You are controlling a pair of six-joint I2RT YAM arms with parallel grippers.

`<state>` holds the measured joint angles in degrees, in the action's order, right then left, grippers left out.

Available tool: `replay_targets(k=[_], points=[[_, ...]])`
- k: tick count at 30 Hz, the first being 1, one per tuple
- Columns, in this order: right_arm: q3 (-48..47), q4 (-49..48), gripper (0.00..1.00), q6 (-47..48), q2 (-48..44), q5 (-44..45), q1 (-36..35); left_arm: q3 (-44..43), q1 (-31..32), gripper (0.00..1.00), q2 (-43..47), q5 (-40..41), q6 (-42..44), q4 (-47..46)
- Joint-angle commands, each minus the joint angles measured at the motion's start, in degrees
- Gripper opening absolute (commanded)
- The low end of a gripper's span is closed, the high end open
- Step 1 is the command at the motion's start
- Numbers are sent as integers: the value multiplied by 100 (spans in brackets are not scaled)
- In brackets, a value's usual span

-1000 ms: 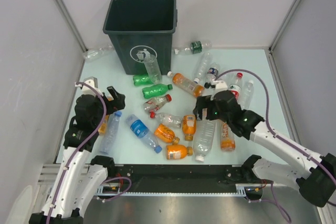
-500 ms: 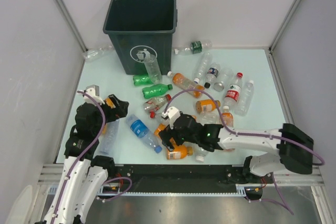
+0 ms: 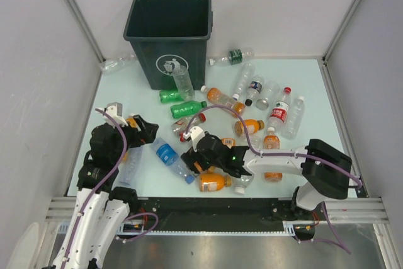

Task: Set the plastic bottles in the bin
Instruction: Pick up the plastic bottle at the center of the board.

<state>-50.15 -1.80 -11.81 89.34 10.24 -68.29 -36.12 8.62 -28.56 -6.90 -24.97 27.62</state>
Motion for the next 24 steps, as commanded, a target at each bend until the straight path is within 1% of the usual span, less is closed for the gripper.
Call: replay_targets(k=[1,5,11,15,19,24], points=[[-364,-268,91,65,259,-180,220,0,-1,100,-1,-303,106,-160],[-399,-259,84,92,373,-373,273,-27,-1,100,-36,-242,124,-116],[-434,-171,81,4,628,-602,316,-9,-1,100,25,-339,159,-134],[-434,-233,80,-58,813,-602,317,-9,-1,100,17,-348,159,-142],[-460,-294,77,-58,945,-541,317,-18,-1,100,-1,-321,159,-116],[-478,-303,66,-5,1006,-357,308,-18,-1,100,17,-286,168,-99]])
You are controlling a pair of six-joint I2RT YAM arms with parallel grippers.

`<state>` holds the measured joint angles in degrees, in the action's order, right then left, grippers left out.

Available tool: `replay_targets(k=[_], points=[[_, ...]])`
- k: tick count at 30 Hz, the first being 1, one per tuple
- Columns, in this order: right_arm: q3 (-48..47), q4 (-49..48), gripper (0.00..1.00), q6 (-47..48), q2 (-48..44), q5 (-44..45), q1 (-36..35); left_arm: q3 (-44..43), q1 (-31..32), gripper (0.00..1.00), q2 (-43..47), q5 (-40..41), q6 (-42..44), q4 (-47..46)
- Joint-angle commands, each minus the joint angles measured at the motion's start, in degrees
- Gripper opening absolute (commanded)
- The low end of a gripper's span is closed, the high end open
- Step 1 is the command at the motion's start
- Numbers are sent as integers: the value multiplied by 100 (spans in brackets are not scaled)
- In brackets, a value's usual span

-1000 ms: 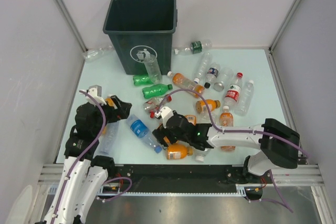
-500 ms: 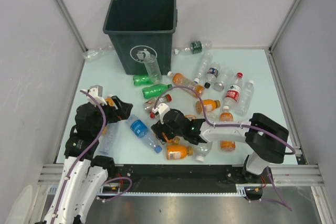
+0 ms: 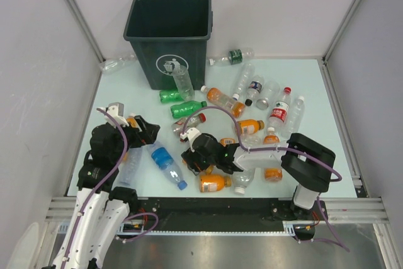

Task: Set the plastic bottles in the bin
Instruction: Pick up the plastic bottle at the center of the board.

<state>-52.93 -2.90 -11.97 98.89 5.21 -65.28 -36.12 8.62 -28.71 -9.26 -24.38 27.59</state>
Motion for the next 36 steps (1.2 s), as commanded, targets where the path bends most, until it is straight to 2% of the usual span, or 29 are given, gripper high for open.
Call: replay_targets(k=[1,3,6,7,9,10,18,27,32,36], points=[[-201,-194,59,28,34,216,-3,-18,-1,100,41,-59,109,-88],[-209,-194,53,89,-10,296,-11,-18,-1,100,58,-24,100,-79],[-209,-211,33,177,-98,428,-38,-18,-1,100,58,3,100,-70],[-201,-211,21,203,-124,489,-38,-18,-1,100,50,11,100,-70],[-209,-238,10,265,-203,559,-47,-27,8,100,41,29,100,-61],[-201,-246,0,274,-238,612,-47,-27,-1,100,41,38,100,-52],[-201,-264,0,397,-792,858,-126,-27,-1,100,94,73,91,-35],[-201,-159,0,484,-1828,1104,-135,-18,-1,100,137,126,83,-9],[-726,-71,0,888,-2497,1289,128,-27,-1,100,146,161,74,9],[-1421,-220,0,1179,-2673,975,646,-27,8,100,181,170,74,9]])
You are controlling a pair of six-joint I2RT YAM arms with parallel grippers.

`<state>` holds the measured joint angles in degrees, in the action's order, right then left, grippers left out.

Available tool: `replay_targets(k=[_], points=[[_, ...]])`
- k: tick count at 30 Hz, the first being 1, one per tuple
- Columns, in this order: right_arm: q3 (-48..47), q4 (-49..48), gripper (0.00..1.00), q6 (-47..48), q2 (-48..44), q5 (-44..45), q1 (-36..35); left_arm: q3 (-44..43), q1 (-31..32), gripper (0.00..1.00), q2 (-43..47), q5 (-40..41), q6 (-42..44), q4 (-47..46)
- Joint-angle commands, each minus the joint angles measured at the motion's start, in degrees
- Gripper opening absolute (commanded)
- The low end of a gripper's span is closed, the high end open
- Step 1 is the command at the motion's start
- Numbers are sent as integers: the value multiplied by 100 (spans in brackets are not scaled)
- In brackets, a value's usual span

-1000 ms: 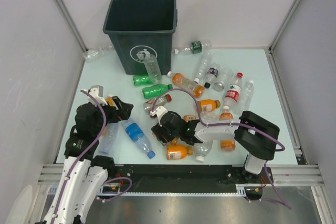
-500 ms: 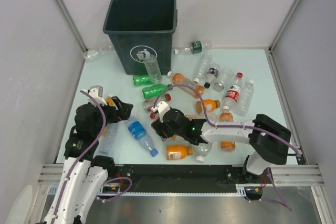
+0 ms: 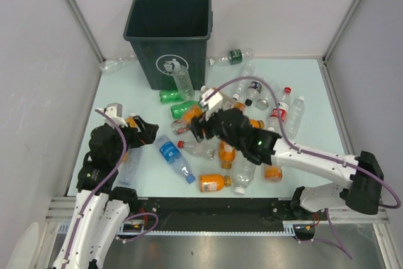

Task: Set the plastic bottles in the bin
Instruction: Pick up the plastic bottle at the center of the board, then place the plastic bottle in the trash bin.

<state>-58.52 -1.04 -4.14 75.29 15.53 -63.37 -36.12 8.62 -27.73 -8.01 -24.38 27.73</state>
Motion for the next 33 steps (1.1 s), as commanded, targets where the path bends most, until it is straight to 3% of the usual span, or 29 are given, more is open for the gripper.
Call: replay_targets(k=[1,12,22,26,29,31,33], points=[[-976,-554,0,545,-269,-128,562,-18,-1,100,92,45,74,-4],[-2784,-2830,0,828,1417,-472,1844,26,-1,100,48,-104,39,-74],[-6587,-2402,0,862,4255,-534,2373,26,8,100,-22,-78,48,-57],[-7671,-2208,0,810,5239,-410,2523,26,8,100,-14,-43,39,-48],[-8348,-1928,11,757,5679,-419,2628,26,8,100,-49,-34,39,-48],[-8412,-1839,23,643,5769,-419,2725,26,17,100,-66,-34,47,-30],[-8246,-1874,28,538,5734,-437,2795,26,8,100,-66,-34,39,-39]])
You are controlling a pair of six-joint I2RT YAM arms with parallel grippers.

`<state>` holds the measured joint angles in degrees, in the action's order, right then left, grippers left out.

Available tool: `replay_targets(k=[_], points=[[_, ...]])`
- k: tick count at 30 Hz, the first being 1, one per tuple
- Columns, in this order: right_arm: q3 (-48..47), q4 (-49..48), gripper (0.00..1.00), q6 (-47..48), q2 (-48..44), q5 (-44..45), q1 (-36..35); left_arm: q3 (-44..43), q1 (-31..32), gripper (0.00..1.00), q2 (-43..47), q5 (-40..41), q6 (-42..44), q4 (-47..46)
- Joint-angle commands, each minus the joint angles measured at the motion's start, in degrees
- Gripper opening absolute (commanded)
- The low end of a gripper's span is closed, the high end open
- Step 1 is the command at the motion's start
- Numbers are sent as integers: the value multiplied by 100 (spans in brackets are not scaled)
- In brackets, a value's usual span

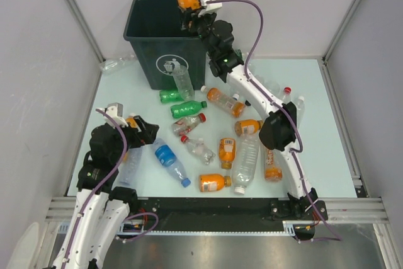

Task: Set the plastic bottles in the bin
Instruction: Place the plastic bottle in the trash bin, then pick up the plastic bottle at the center of the board.

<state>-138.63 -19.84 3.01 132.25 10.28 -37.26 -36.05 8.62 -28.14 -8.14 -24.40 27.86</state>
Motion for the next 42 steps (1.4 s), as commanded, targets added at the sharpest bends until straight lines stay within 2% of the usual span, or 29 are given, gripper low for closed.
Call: replay_targets(k=[1,3,4,7,11,13,19,25,30,33,36,37,39,40,42], points=[[-165,6,38,-230,12,62,201,19,8,100,-25,-21,41,-44],[-60,15,47,-265,-32,18,280,19,8,100,-34,-12,32,-52],[-68,41,57,-274,-32,-17,298,19,8,100,-34,-21,41,-61],[-7,155,75,-265,-111,-158,350,19,8,100,-34,-12,23,-44],[187,120,88,-204,-234,-228,351,19,8,100,-7,6,23,-43],[178,164,91,-195,-243,-281,351,28,8,100,19,14,15,-35],[266,270,93,-178,-313,-282,307,37,8,100,37,14,15,-35],[1319,164,95,226,-1209,-18,70,19,8,100,28,14,23,-26],[2144,980,96,271,-2226,1017,-291,19,8,100,45,-12,15,-35],[2995,1543,98,-133,-2772,1387,-405,19,8,100,63,-38,15,-43],[3848,1860,95,-476,-3633,1712,-580,19,17,100,81,-56,15,-43],[4478,1852,94,-555,-4132,1801,-633,19,-1,100,89,-56,15,-43],[5019,1957,91,-941,-4530,1950,-756,28,17,100,107,-56,15,-70],[5265,2618,89,-1142,-4715,2012,-783,28,8,100,116,-65,6,-70],[5398,3351,88,-1924,-5058,2092,-810,37,8,100,107,-47,-3,-61]])
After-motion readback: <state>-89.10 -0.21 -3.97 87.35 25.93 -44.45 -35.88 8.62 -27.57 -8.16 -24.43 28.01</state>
